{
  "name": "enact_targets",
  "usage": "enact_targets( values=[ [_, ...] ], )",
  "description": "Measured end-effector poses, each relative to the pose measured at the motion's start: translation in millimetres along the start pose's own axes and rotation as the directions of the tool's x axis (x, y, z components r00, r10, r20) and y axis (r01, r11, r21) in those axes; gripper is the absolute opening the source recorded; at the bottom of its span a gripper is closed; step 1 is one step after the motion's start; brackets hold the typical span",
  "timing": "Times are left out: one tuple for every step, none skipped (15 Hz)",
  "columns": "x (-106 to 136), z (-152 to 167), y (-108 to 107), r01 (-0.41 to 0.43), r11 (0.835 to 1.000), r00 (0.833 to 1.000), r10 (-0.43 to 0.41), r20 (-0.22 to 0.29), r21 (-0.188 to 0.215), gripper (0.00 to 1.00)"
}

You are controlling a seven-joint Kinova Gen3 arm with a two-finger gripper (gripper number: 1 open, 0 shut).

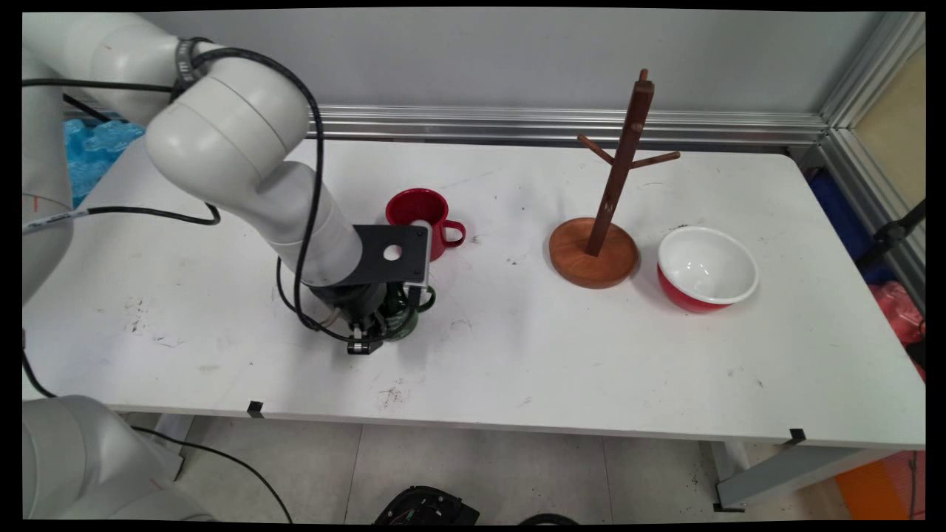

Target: Place the picked object on the table

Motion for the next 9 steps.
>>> enact_targets(
  values=[
    [2.5,1.2,0.0,0.001,1.000,1.000,-0.001,0.004,0.002,1.00],
    [4.5,2.3,0.1,0.001,1.000,1.000,-0.001,0.007,0.003,1.00],
    [6.5,3.2,0.3,0.002,1.000,1.000,-0.002,0.008,0.004,1.00],
    [8.2,3.8,0.4,0.002,1.000,1.000,-0.002,0.008,0.004,1.00],
    [9.9,4.2,0.5,0.000,1.000,1.000,-0.001,0.007,0.005,1.00],
    [11.4,4.2,0.6,-0.001,1.000,1.000,0.001,0.006,0.006,1.00],
    [12.4,3.7,0.5,-0.004,1.000,1.000,0.004,0.003,0.007,1.00],
    [12.8,3.0,0.6,-0.006,1.000,1.000,0.006,0.001,0.008,1.00],
    [13.1,1.2,0.7,-0.008,1.000,1.000,0.008,-0.003,0.009,1.00]
  ],
)
